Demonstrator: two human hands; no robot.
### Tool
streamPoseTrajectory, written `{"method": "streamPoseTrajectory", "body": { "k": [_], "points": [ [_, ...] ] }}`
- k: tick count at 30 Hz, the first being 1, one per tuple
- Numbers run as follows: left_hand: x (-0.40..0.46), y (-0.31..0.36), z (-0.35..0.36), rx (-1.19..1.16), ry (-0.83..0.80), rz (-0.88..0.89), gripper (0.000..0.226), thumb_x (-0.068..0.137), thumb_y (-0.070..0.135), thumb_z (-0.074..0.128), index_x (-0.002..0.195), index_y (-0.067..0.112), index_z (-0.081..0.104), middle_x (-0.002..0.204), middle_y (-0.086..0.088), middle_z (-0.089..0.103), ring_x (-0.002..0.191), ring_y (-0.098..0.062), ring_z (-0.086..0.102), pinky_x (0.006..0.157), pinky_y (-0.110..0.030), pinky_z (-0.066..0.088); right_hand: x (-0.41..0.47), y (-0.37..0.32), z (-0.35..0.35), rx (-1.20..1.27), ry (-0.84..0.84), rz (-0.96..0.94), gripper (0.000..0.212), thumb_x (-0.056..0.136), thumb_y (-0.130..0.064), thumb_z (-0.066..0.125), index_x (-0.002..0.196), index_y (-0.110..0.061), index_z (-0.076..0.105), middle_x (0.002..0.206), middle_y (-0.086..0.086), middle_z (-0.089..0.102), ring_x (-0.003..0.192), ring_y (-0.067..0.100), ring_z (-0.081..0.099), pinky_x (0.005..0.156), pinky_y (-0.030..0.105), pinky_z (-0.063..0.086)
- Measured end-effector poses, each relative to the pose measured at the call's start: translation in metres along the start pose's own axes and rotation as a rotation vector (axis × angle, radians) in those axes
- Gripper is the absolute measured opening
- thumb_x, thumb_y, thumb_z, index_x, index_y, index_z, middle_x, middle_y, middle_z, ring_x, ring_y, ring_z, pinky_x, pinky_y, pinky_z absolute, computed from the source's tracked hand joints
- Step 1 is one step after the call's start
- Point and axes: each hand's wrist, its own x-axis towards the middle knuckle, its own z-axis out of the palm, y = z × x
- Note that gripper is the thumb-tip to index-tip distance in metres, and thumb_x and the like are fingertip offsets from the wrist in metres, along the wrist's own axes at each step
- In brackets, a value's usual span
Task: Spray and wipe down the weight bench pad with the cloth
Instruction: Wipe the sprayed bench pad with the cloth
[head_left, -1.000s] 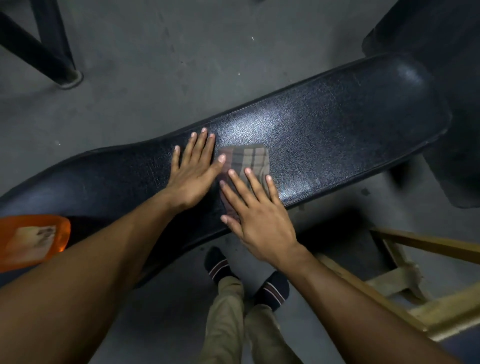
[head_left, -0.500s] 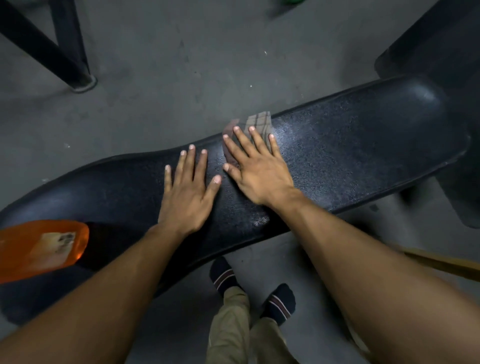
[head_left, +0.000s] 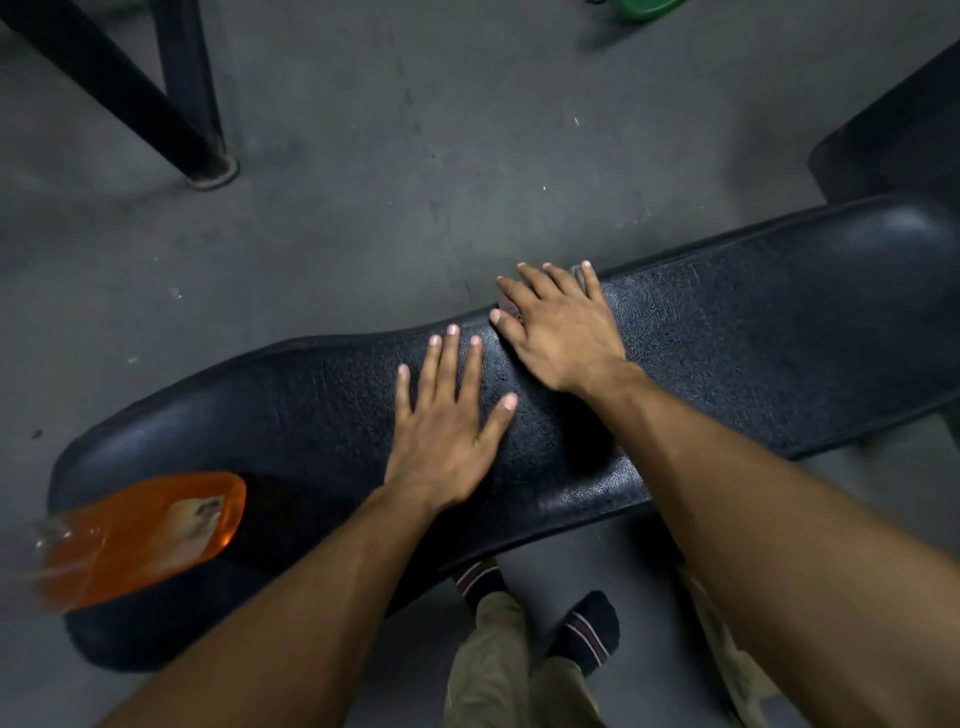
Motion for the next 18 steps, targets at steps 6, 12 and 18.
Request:
{"method": "streamPoseTrajectory", "body": {
  "k": [6, 12, 18],
  "points": [
    [0.001, -0.001, -0.002, -0.018, -0.037, 0.003, 0.078, 0.094, 0.071, -0.002, 0.158, 0.029, -0.019, 0.163, 0.005, -0.033, 0.147, -0.01, -0.036, 0.118, -0.045, -0.024, -0.04, -0.005, 0.022, 0.008, 0.111, -0.028, 0.066, 0.108, -0.058, 0.025, 0.167, -0.029, 0.021, 0.176, -0.001, 0.017, 0.163, 0.024, 0.008, 0.131, 0.055, 0.003],
    [0.004, -0.002, -0.009, -0.073, -0.117, 0.001, 0.077, 0.092, 0.072, -0.005, 0.155, 0.033, -0.024, 0.16, 0.008, -0.039, 0.143, -0.006, -0.041, 0.117, -0.044, -0.026, -0.103, -0.012, 0.042, -0.016, 0.112, -0.017, 0.067, 0.107, -0.055, 0.031, 0.167, -0.028, 0.019, 0.176, 0.0, 0.015, 0.163, 0.026, 0.01, 0.13, 0.057, 0.013],
    [0.003, -0.003, -0.005, -0.071, -0.098, -0.005, 0.079, 0.091, 0.073, -0.005, 0.156, 0.033, -0.023, 0.161, 0.009, -0.037, 0.144, -0.006, -0.04, 0.119, -0.045, -0.024, -0.139, -0.017, 0.061, -0.004, 0.088, -0.034, 0.068, 0.106, -0.056, 0.036, 0.167, -0.03, 0.021, 0.177, -0.002, 0.012, 0.163, 0.025, 0.007, 0.131, 0.055, 0.009]
  ]
}}
